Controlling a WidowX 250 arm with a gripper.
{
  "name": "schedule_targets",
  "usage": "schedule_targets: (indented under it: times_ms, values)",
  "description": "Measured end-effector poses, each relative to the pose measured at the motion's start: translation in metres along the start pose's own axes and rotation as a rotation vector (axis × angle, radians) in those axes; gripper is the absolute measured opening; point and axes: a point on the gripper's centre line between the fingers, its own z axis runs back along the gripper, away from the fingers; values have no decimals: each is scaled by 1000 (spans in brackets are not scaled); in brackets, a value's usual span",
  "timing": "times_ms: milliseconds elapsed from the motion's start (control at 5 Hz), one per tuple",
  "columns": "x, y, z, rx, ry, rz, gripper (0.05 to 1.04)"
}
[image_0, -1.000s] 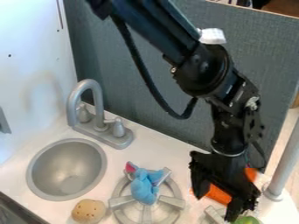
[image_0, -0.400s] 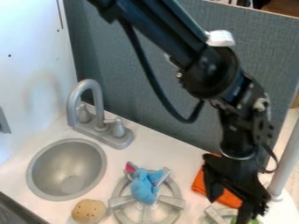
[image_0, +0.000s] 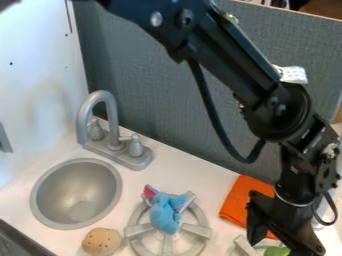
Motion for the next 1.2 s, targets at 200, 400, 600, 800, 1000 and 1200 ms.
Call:
schedule_targets:
  times_ms: [200,400,600,800,1000,1200]
  values:
    - [10,-7,-11,25,27,7,1001]
    - [14,-10,-16,25,30,7,1001]
    - [20,-11,-26,27,53,-4,967]
    - [24,-10,-26,34,53,14,849]
    - [25,-9,-30,36,65,22,567]
    - [25,-8,-29,38,67,30,314]
